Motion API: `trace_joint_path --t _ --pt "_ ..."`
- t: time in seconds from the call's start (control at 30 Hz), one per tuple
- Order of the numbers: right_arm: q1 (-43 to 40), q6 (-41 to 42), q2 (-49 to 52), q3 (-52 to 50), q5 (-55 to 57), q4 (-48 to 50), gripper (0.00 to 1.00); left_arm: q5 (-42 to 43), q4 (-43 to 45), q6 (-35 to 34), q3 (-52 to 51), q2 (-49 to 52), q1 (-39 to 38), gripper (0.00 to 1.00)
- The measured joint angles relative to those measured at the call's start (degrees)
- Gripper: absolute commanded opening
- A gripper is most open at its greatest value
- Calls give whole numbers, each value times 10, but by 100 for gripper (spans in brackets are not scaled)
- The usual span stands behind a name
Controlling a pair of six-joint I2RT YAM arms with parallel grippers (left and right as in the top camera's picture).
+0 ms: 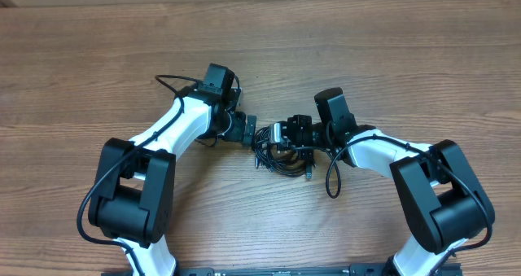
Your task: Untangle cables
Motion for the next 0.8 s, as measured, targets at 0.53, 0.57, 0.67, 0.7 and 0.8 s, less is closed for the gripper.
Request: trace_joint_path --t 0.53,0.57,0.67,0.7,0.8 --pt "0 0 0 0 0 0 4 117 -13 133 33 -12 3 100" --pt "0 0 0 0 0 0 4 118 -13 137 34 -12 3 100" --pt "0 0 0 0 -2 0 4 117 -14 151 33 -12 3 100" --pt "0 0 0 0 -3 0 4 116 -15 153 34 -12 3 100" --pt "0 0 0 0 -5 1 4 114 -26 161 34 -7 3 100"
